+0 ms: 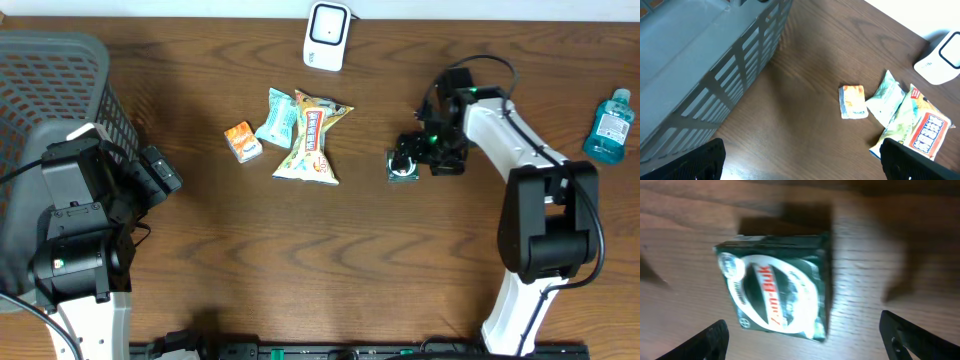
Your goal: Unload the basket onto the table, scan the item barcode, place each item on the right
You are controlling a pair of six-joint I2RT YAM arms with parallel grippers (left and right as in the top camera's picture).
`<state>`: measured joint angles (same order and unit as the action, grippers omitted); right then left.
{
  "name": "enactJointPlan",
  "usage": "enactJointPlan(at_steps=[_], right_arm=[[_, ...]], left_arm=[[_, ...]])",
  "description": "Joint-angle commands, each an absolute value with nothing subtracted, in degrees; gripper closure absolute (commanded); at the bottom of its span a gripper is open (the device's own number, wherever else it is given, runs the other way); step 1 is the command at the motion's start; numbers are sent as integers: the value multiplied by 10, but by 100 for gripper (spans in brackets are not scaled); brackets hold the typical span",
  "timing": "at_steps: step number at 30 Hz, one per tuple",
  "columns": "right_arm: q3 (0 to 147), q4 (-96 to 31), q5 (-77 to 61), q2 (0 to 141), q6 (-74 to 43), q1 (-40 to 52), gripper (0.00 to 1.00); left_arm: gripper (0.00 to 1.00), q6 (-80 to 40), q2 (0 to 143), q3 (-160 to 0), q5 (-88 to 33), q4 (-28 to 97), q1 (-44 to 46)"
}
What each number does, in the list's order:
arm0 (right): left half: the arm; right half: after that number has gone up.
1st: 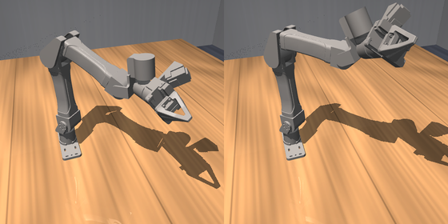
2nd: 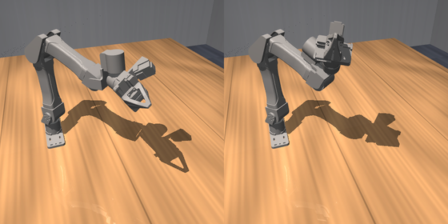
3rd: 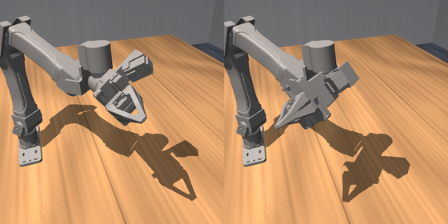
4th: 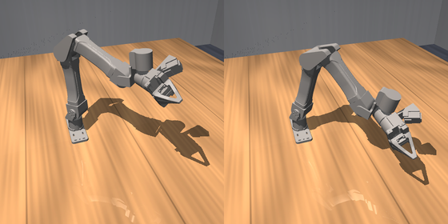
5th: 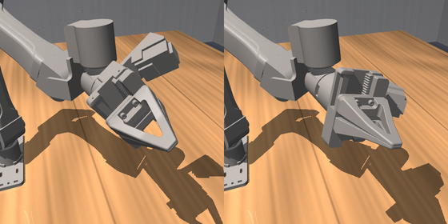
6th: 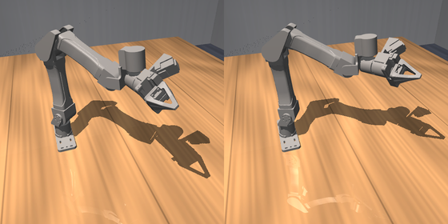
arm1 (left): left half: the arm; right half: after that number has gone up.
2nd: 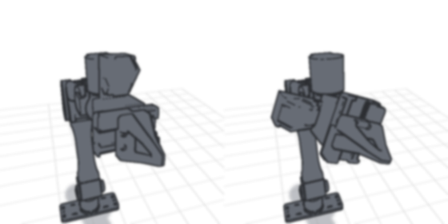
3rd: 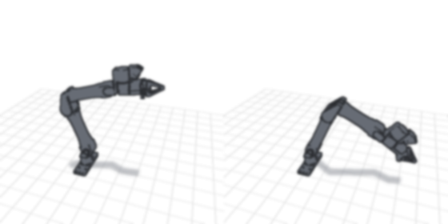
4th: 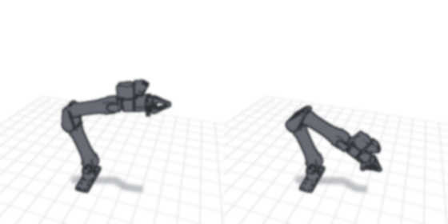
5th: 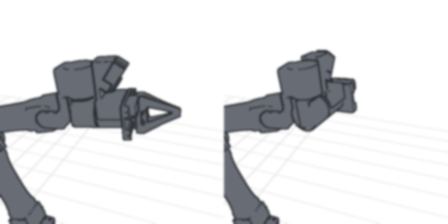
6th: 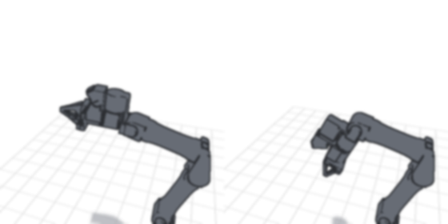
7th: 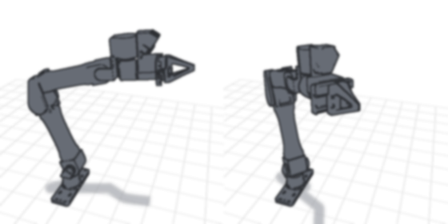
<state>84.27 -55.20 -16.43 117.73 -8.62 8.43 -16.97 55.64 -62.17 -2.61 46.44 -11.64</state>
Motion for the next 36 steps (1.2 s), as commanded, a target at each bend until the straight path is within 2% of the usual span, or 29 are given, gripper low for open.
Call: enactJointPlan(at_steps=[1,8,13,20,36], right_arm=[[853,-544,-127,1179,-104,110,9],[853,-544,-10,1179,-153,154,10],[853,-544,46,1179,-176,183,16],[843,-531,48,1179,-176,200,22],[797,-486,48,1179,-175,199,20]], left_arm=[[2,-175,557,-625,-19,465,-120],[2,-175,557,-625,-19,465,-120],[2,-175,557,-625,-19,465,-120],[2,-175,557,-625,-19,465,-120],[2,-175,557,-625,-19,465,-120]])
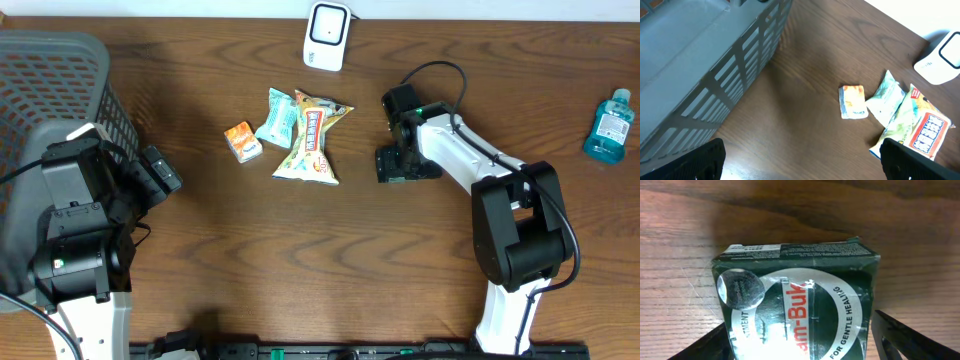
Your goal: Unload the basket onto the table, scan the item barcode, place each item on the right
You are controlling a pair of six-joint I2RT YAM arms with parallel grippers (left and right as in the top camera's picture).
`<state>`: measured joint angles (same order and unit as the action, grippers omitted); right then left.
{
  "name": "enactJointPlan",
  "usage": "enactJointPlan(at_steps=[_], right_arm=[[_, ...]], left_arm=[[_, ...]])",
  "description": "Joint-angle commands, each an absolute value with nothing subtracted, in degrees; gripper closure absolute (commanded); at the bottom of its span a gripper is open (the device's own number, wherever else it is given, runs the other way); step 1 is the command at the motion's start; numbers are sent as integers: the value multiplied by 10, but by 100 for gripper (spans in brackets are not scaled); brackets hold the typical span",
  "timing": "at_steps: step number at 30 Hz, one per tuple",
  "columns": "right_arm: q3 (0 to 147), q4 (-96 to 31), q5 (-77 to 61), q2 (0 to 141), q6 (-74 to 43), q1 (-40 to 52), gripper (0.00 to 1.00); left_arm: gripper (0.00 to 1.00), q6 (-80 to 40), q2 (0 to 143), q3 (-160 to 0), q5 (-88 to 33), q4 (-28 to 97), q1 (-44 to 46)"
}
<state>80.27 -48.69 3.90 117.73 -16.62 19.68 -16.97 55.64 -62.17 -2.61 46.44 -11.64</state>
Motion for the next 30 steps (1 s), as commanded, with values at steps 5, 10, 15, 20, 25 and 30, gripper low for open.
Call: enactJointPlan(at_steps=[5,10,15,20,25,30], right_arm=[[797,-483,49,1179,-176,199,22],[797,-478,50,1179,-176,197,23],[798,-478,61,1179,-176,195,19],[825,-498,61,1178,-176,195,17],[857,-524,61,1178,-157,195,19],[853,-545,58,1179,-149,195,26]], left_arm=[[2,-175,557,-625,-19,465,-120],[2,-175,557,-625,-19,465,-120],[2,-175,557,-625,-19,465,-120],[2,-175,557,-625,-19,465,-120],[2,-175,557,-625,-19,465,-120],[2,-175,557,-625,-19,465,-120]])
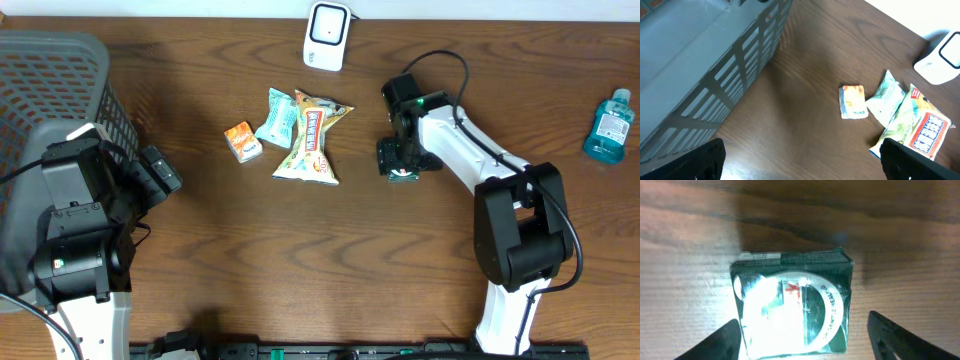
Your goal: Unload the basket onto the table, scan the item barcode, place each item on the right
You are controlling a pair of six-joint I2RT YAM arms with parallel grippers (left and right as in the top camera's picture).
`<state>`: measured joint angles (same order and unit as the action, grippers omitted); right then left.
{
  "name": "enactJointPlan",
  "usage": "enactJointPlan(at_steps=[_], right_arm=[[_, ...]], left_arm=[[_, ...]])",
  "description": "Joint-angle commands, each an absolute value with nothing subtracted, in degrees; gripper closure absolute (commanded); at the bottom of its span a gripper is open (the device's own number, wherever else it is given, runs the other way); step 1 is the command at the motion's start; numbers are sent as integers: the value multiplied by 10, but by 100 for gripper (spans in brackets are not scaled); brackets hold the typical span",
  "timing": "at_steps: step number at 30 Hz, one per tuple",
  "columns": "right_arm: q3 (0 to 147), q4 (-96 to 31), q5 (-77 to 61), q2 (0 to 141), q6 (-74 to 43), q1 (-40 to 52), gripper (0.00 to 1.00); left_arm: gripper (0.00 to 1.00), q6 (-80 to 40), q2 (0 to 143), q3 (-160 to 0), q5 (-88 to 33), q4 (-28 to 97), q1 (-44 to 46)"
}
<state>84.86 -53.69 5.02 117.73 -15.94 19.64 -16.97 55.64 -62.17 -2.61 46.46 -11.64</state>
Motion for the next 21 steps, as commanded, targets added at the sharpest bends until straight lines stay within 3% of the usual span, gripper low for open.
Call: enactJointPlan(at_steps=[1,9,16,18,21], right_arm=[[851,-546,58,1179,-149,196,26],[823,-513,55,1179,-154,195,20],[798,-486,29,1179,-154,195,21],[795,-482,28,1179,-154,195,29],[795,-480,28,1179,-154,195,56]], left_arm=[[2,-175,557,-625,-19,465,-120],[2,-175,557,-625,-19,465,-120],[2,-175,557,-625,-19,465,-120],[2,-175,557,-625,-19,465,-120],[2,-175,557,-625,-19,465,-120]])
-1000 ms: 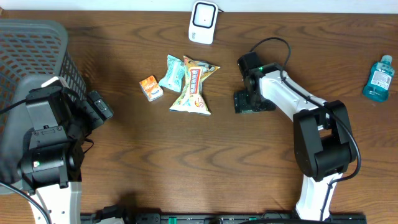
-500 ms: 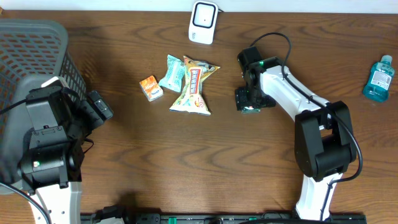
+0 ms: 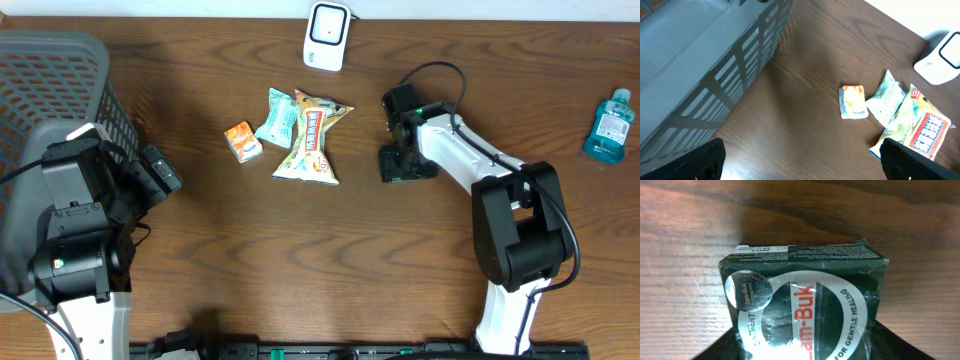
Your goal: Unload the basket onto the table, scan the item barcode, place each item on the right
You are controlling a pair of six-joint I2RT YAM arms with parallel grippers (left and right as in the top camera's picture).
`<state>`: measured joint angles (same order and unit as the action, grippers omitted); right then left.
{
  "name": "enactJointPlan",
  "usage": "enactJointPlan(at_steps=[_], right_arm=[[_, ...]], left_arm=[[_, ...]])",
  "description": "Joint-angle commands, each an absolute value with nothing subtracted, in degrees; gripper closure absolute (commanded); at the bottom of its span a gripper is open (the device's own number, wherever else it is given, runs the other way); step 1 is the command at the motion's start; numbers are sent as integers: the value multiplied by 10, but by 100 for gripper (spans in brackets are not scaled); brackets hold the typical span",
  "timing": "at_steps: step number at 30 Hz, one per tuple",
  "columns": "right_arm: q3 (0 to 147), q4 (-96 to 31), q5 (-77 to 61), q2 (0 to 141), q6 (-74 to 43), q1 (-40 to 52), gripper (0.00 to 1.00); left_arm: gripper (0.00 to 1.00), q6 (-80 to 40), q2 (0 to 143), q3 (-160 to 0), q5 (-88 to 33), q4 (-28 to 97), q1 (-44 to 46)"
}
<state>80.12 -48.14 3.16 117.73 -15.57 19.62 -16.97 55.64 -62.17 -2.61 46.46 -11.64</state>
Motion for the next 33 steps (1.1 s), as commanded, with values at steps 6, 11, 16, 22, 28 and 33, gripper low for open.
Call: enactJointPlan(at_steps=[6,11,16,22,28,33], right_arm=[[807,-479,26,1179,-154,195,68],[846,-501,24,1174,-154,195,65],[868,-519,24,1159,-140,191,60],[863,-523,25,1158,-132,196,48],[863,-532,42,1158,-132,178,23],[846,-529,41,1158,-119,158,18]], left_arm=[[2,-175,557,-625,-19,465,-120],[2,-175,557,-625,-19,465,-120],[2,-175,557,-625,-19,465,-120],[2,-175,557,-625,-19,465,-120],[2,-175,557,-625,-19,465,-120],[2,-175,557,-625,-19,465,-120]])
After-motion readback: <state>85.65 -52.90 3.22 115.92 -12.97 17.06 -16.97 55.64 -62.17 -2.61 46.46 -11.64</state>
